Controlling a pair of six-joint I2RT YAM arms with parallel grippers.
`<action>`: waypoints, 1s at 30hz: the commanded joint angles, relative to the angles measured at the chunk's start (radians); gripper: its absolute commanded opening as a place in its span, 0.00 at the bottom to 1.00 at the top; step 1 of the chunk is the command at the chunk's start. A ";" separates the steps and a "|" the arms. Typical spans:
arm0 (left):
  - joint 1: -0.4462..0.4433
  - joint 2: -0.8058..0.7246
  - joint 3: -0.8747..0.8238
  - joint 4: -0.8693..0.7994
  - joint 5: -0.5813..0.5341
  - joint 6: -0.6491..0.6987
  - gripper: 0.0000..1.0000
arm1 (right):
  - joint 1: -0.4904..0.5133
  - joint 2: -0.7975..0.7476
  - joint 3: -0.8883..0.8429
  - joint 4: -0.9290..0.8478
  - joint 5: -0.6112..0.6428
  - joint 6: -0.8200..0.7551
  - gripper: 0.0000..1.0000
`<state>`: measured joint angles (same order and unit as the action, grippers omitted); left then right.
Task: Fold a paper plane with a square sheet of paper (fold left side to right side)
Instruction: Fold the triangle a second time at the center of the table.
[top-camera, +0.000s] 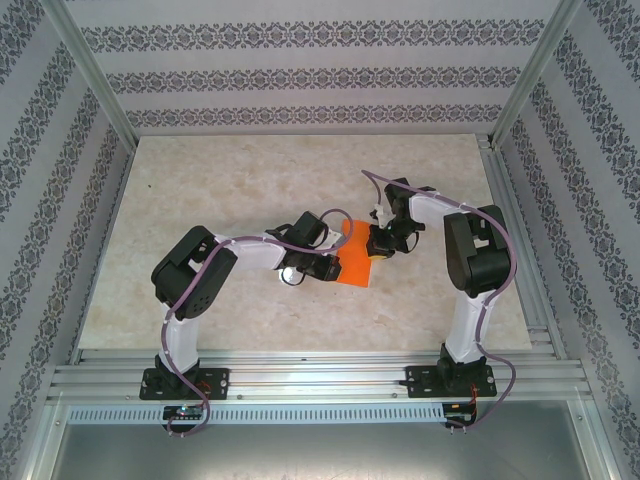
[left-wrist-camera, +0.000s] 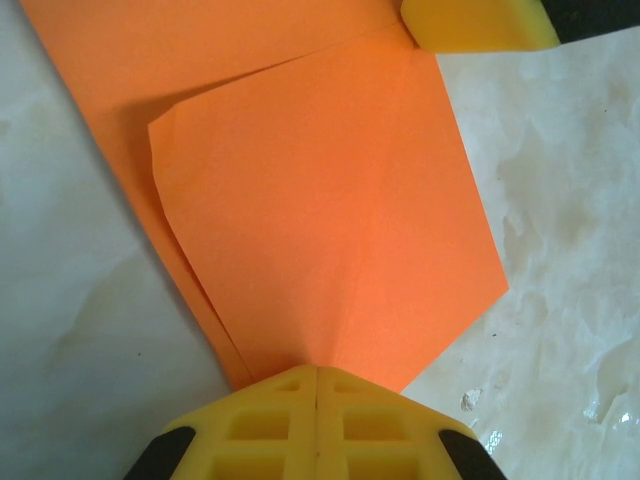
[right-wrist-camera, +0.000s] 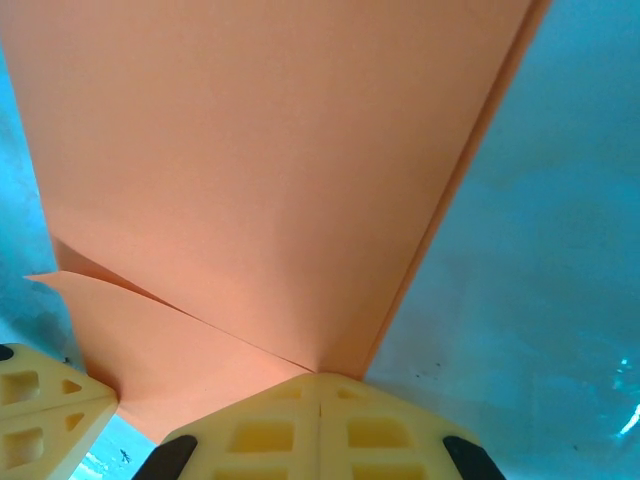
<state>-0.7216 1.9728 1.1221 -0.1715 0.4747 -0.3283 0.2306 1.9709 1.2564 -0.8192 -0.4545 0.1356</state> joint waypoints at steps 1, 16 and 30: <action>-0.004 0.037 -0.059 -0.128 -0.110 0.026 0.00 | -0.028 -0.021 0.021 -0.021 0.104 0.001 0.04; -0.007 0.037 -0.049 -0.115 -0.108 0.018 0.00 | 0.118 -0.137 -0.165 0.200 -0.112 0.163 0.05; -0.007 -0.044 0.032 -0.123 -0.029 0.030 0.01 | 0.121 -0.038 -0.152 0.157 0.043 0.182 0.05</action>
<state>-0.7231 1.9594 1.1301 -0.1997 0.4572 -0.3206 0.3580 1.8927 1.1057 -0.6502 -0.5240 0.3168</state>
